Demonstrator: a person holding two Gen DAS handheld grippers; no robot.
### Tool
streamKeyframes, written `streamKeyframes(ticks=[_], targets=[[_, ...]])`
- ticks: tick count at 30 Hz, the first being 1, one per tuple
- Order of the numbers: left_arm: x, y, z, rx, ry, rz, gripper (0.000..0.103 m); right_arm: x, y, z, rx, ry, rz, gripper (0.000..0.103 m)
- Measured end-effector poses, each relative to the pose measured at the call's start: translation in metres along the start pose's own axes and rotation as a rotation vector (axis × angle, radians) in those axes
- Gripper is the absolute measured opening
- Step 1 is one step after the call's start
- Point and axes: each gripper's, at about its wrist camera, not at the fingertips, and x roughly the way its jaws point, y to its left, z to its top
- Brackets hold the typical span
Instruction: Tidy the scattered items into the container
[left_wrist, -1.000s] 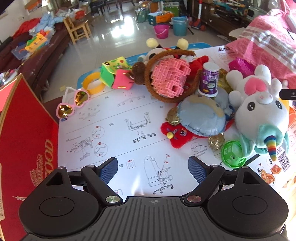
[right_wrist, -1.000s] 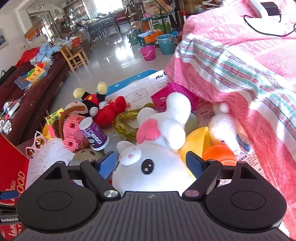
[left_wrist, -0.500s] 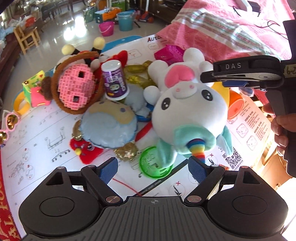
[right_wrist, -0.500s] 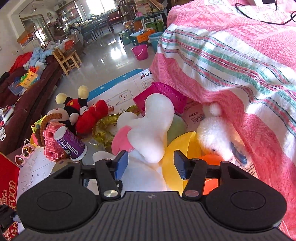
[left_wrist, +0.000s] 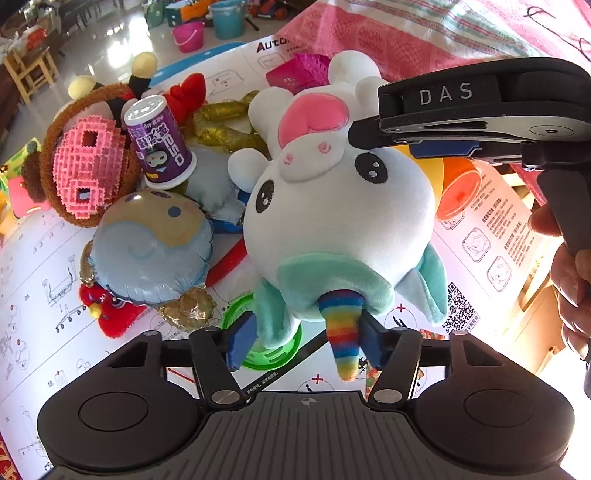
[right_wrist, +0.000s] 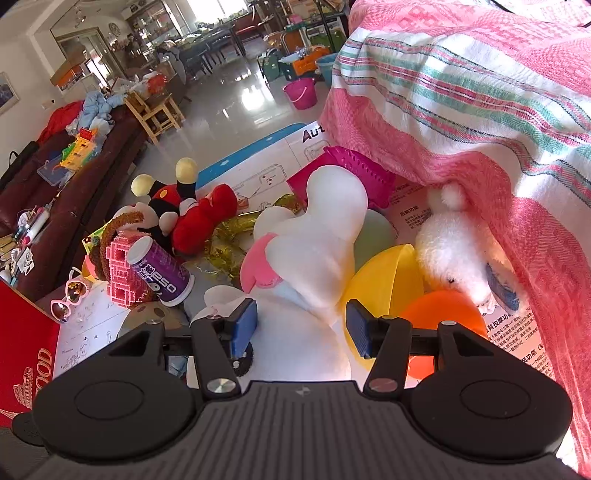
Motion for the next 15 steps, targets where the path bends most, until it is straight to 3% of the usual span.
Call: streamKeyframes(ticks=[2,4,6,8,15], targets=[[0.003,0.006,-0.001,-0.016,0.014,-0.006,0.047,0.001,0.003,-0.002,-0.002,0.008,0.010,0.060],[0.004,0.012,-0.002,-0.030,0.024,-0.004,0.042,0.000,0.006,-0.004,-0.006,0.021,0.026,0.059],[0.004,0.019,-0.005,-0.045,0.038,-0.011,0.029,0.000,0.014,-0.008,-0.025,0.036,0.047,0.056],[0.003,0.028,-0.009,-0.060,0.050,-0.014,0.022,-0.001,0.023,-0.012,-0.047,0.050,0.064,0.055],[-0.006,0.066,-0.030,-0.131,0.066,0.009,0.022,-0.006,0.047,-0.032,-0.087,0.102,0.122,0.055]])
